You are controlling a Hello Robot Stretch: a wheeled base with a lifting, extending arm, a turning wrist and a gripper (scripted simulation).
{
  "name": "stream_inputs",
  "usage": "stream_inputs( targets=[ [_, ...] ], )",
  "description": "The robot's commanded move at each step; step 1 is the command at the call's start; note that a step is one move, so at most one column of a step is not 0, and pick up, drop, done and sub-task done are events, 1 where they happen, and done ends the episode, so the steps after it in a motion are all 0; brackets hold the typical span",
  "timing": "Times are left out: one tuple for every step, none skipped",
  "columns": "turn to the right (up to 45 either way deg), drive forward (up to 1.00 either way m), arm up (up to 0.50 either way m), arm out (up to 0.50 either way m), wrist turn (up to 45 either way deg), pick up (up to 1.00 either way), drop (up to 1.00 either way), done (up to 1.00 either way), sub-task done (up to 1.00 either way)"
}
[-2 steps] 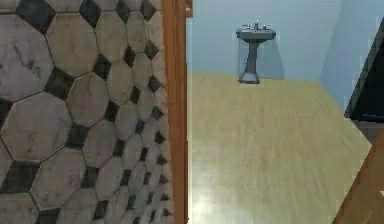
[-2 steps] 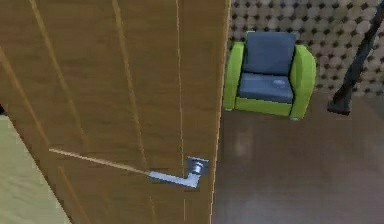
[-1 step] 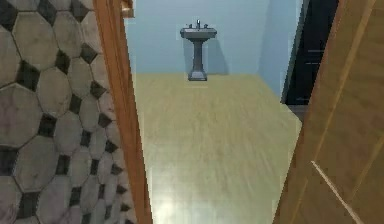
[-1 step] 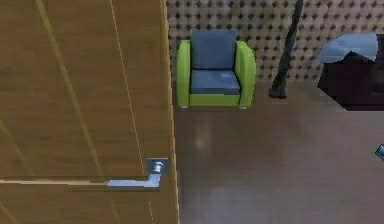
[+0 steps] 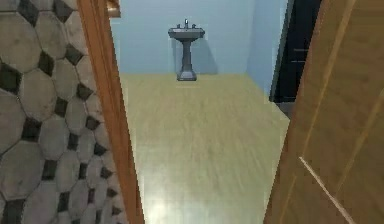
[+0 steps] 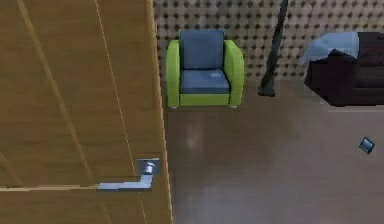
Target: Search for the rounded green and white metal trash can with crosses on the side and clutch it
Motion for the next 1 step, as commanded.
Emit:
stream_inputs(
  targets=[
    [0.0, 0.15, 0.00, 0.00, 0.0, 0.00, 0.00, 0.00, 0.00]
  ],
)
